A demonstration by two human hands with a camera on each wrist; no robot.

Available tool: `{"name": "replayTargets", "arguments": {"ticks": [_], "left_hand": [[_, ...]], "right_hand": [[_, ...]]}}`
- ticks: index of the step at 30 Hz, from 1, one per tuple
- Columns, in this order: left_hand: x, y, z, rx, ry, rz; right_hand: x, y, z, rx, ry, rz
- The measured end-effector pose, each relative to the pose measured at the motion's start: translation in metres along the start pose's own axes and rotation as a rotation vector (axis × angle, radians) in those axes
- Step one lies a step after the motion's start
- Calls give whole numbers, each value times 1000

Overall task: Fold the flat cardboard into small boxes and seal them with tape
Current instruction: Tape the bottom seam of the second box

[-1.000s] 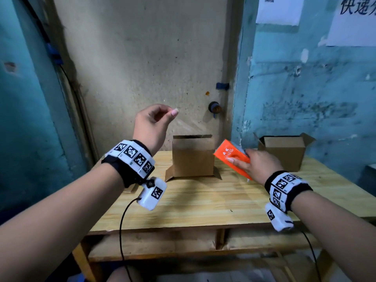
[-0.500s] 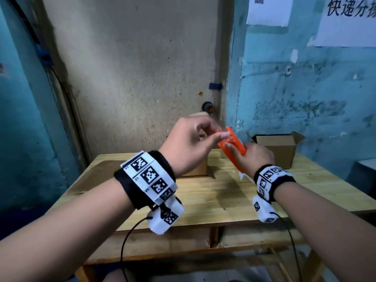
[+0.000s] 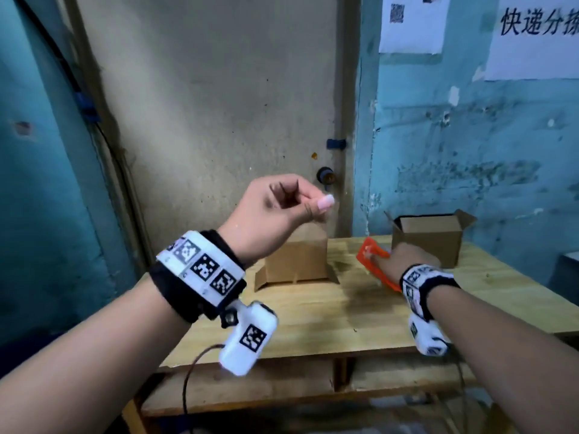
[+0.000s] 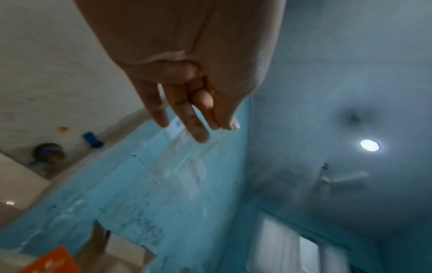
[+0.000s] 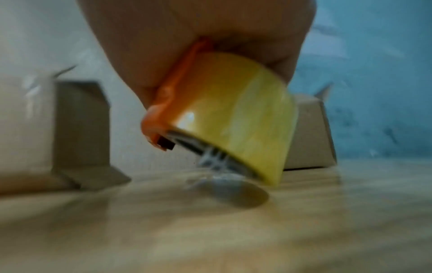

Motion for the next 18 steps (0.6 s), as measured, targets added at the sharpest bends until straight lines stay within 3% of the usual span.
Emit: {"name": "replayTargets", "arguments": {"ticks": [5, 8, 10, 11, 14, 16, 18], "left_hand": [[8, 30, 22, -141, -28, 288], [5, 41, 20, -209, -53, 342], [7, 44, 19, -289, -68, 342], [9, 45, 19, -335, -78, 341], [14, 46, 22, -460, -107, 341], [17, 44, 25, -495, -99, 342], [19, 39, 30, -516, -92, 342]], "right_hand": [[-22, 15, -4, -89, 127, 111], [-43, 36, 30, -52, -110, 198], [-60, 54, 53, 186, -158, 337], [-67, 63, 61, 388, -56, 395], [-92, 87, 78, 999, 497, 457], [-104, 94, 81, 1167, 732, 505], [-111, 98, 81, 1164, 807, 548]]}}
Point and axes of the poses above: each hand's wrist, its own x-axis towards the middle knuckle, its own z-axis out of the back of the hand, y = z × x, the point moved 1 cm from there along x, towards the middle knuckle, and after that the axes turned 13 degrees about -z, right-handed, at the moved point
